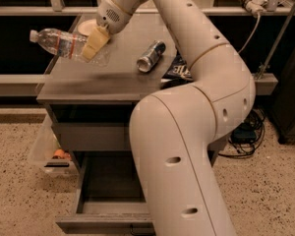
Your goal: Place water bottle into middle drawer
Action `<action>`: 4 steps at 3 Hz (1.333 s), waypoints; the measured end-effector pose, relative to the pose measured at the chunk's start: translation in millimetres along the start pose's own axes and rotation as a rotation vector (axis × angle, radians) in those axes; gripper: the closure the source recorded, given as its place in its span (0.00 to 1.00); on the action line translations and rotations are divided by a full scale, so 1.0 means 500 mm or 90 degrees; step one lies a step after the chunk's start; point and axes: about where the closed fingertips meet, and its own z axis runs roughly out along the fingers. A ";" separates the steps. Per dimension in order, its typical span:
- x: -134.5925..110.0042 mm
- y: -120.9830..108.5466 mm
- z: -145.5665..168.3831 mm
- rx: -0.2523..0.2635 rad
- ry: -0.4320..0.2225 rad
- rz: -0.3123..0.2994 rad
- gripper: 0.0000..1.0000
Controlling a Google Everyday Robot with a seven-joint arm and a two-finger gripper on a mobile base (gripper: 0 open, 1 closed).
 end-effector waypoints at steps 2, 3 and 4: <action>0.033 0.084 -0.038 -0.050 -0.032 0.112 1.00; 0.035 0.184 -0.087 -0.065 -0.053 0.191 1.00; 0.052 0.277 -0.106 -0.074 -0.074 0.257 1.00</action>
Offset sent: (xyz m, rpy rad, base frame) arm -0.1697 -0.0566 -0.0236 -0.0640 0.4816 -0.2077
